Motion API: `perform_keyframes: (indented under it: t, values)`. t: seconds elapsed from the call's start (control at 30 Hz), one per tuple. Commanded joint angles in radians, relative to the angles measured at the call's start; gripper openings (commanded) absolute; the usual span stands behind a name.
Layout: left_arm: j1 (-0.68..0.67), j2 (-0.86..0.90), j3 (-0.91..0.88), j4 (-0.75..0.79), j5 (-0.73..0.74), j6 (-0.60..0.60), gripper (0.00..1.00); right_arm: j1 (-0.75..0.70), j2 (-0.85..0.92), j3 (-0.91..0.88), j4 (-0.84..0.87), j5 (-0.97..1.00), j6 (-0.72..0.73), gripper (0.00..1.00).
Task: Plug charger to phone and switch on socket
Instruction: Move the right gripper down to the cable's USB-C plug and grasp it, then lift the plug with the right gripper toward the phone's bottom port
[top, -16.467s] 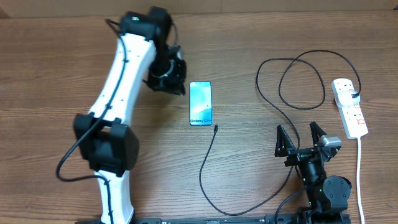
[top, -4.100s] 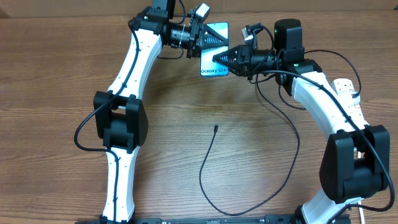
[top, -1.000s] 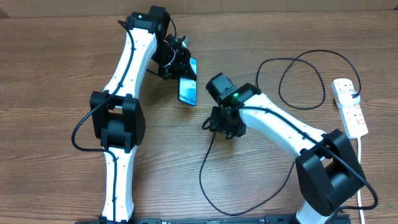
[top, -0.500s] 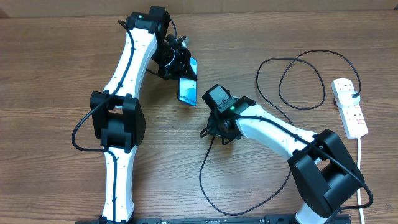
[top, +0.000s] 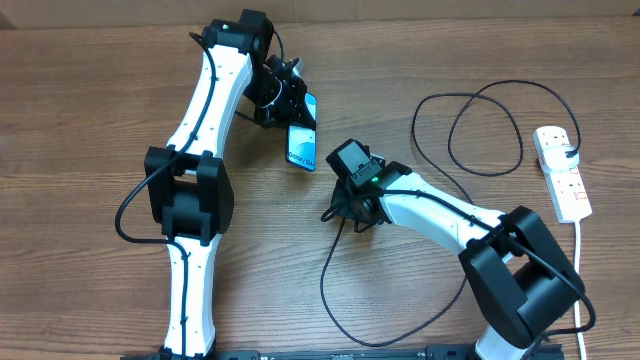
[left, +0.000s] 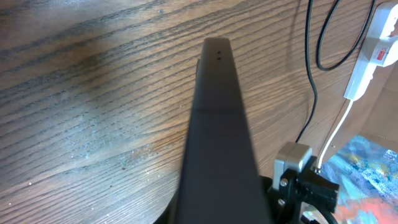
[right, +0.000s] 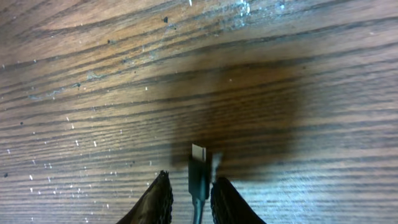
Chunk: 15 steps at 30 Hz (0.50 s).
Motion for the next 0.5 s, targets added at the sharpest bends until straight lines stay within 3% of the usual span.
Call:
perform_keyframes:
  t: [0.0, 0.47]
  values:
    - [-0.007, -0.032, 0.019, -0.004, 0.021, 0.022, 0.04, -0.002, 0.016, -0.018, 0.007, 0.018, 0.008, 0.21]
    - [-0.006, -0.033, 0.019, -0.005, 0.021, 0.022, 0.04, -0.002, 0.016, -0.027, 0.018, 0.024, 0.011, 0.15]
